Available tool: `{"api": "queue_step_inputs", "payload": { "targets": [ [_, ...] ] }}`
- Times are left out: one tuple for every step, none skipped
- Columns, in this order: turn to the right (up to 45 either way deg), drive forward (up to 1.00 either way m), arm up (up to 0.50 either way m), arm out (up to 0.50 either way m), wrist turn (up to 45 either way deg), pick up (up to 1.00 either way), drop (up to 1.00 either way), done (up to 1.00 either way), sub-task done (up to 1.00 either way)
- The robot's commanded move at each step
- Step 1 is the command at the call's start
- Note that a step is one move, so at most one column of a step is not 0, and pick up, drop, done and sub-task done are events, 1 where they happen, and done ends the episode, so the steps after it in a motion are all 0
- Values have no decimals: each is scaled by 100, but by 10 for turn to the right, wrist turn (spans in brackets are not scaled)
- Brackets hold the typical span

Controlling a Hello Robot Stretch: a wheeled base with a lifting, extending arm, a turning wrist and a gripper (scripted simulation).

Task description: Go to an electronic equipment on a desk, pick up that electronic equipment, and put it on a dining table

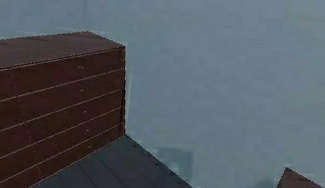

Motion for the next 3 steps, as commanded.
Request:
{"api": "queue_step_inputs", "payload": {
  "targets": [
    [270,0,0,0,0,0,0,0,0],
    [0,5,0,0,0,0,0,0,0],
    [-330,0,0,0,0,0,0,0,0]
  ]
}}
